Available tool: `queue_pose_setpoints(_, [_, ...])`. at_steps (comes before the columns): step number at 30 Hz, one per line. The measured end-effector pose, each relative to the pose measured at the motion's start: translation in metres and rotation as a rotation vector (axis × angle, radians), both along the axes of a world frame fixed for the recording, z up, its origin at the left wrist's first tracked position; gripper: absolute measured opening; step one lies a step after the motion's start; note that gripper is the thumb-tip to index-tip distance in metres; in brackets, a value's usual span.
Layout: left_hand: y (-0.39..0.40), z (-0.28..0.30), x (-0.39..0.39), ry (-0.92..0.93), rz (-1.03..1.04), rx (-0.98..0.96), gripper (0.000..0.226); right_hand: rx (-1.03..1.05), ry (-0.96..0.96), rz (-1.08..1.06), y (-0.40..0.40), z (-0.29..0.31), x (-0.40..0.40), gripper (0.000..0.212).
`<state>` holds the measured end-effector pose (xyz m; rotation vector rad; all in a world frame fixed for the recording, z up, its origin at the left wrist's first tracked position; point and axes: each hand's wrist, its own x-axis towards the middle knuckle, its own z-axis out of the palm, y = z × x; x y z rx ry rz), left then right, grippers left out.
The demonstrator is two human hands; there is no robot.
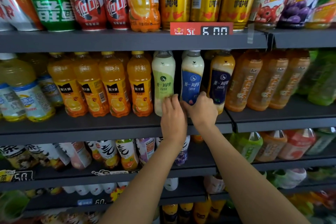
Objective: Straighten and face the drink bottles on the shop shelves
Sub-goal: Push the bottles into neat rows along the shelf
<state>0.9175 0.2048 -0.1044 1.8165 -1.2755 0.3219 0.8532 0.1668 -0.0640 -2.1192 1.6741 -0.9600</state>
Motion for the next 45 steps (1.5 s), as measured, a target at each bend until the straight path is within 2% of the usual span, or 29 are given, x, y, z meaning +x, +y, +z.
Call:
queue_pose_setpoints(3, [-0.003,0.000,-0.002,-0.019,-0.031,0.103,0.052,-0.011,0.000,0.002,-0.002,0.001,-0.003,0.047])
queue_pose_setpoints(7, [-0.003,-0.006,-0.005,0.074,-0.074,0.175,0.053,-0.006,-0.023,0.063,-0.005,-0.001,-0.006,0.046])
queue_pose_setpoints(10, [-0.002,-0.008,-0.010,0.137,-0.095,0.155,0.057,-0.050,-0.153,0.066,-0.008,0.000,-0.026,0.048])
queue_pose_setpoints(13, [-0.006,-0.004,-0.014,0.177,-0.050,0.184,0.059,-0.159,-0.342,-0.081,-0.012,0.000,-0.054,0.038])
queue_pose_setpoints(15, [-0.011,0.000,-0.017,0.197,-0.008,0.227,0.061,-0.072,-0.301,-0.129,-0.021,-0.007,-0.065,0.048])
queue_pose_setpoints(17, [-0.014,0.002,-0.019,0.212,0.016,0.273,0.062,0.082,-0.205,-0.070,-0.030,-0.015,-0.066,0.060])
queue_pose_setpoints(19, [-0.015,0.003,-0.020,0.211,0.026,0.302,0.062,0.143,-0.171,-0.007,-0.035,-0.021,-0.065,0.063])
queue_pose_setpoints(27, [-0.016,0.000,-0.022,0.200,0.039,0.310,0.061,0.104,-0.143,0.034,-0.035,-0.023,-0.068,0.060])
queue_pose_setpoints(33, [-0.015,0.000,-0.025,0.187,0.054,0.309,0.062,0.103,-0.105,-0.025,-0.029,-0.020,-0.059,0.057])
queue_pose_setpoints(37, [-0.014,-0.002,-0.025,0.218,0.046,0.252,0.058,0.127,-0.093,-0.008,-0.028,-0.018,-0.057,0.054])
queue_pose_setpoints(40, [-0.007,-0.007,-0.035,0.205,0.071,0.036,0.046,0.154,-0.139,0.066,-0.032,-0.017,-0.066,0.053])
queue_pose_setpoints(42, [-0.004,-0.008,-0.048,0.144,0.012,-0.063,0.038,0.160,-0.214,0.077,-0.033,-0.020,-0.079,0.054])
queue_pose_setpoints(45, [-0.009,0.004,-0.070,0.030,-0.134,-0.080,0.033,0.100,-0.304,0.028,-0.036,-0.022,-0.105,0.042])
